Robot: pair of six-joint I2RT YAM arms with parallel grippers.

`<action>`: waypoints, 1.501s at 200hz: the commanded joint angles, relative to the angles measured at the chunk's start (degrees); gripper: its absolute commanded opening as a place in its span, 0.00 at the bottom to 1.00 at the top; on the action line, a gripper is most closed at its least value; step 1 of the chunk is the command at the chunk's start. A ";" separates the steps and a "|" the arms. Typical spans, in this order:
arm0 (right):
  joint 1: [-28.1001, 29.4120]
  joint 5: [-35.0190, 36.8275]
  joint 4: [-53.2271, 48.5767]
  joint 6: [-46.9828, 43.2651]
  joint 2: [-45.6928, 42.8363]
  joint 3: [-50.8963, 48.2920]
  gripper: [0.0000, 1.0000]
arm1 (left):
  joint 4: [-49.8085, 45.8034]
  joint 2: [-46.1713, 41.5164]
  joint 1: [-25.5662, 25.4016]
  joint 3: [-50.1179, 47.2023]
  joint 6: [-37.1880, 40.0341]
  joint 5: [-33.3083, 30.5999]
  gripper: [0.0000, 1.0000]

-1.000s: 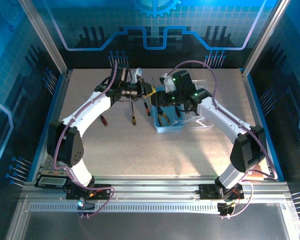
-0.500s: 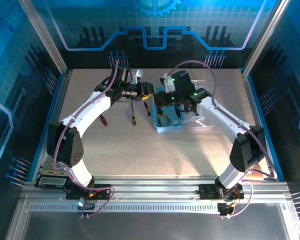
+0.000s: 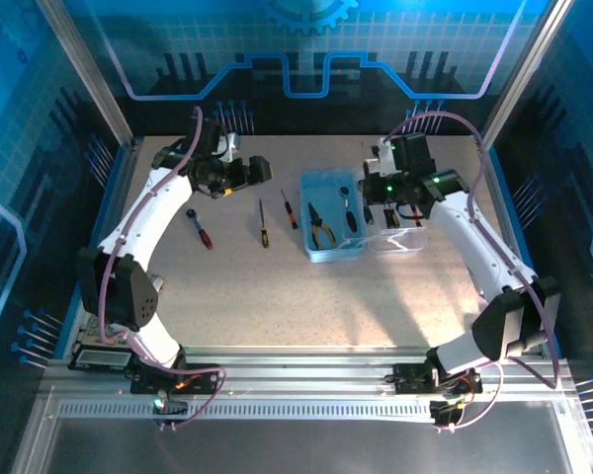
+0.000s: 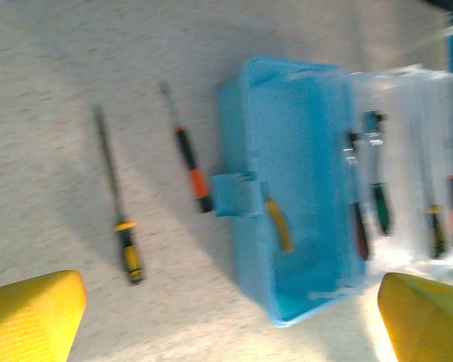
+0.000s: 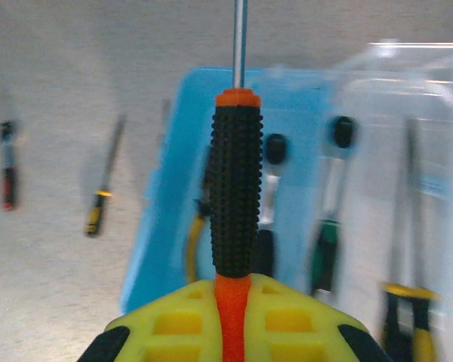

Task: Pack the tool kit

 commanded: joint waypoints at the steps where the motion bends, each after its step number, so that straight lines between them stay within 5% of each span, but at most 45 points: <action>1: -2.28 9.69 -7.64 -5.32 -0.18 0.80 0.00 | -7.61 -0.89 0.13 -0.84 4.87 -9.75 0.99; 65: -6.57 16.96 -11.37 -9.47 4.34 0.43 0.00 | -7.63 0.22 0.16 -4.95 4.45 -13.77 0.99; 203: -9.43 15.51 -7.89 -11.64 11.18 -1.13 0.02 | -8.47 1.17 0.15 -8.22 5.28 -17.69 0.99; 300: -9.41 14.81 -8.71 -11.70 9.61 -1.53 0.24 | -8.36 0.94 0.15 -8.66 5.44 -17.41 0.99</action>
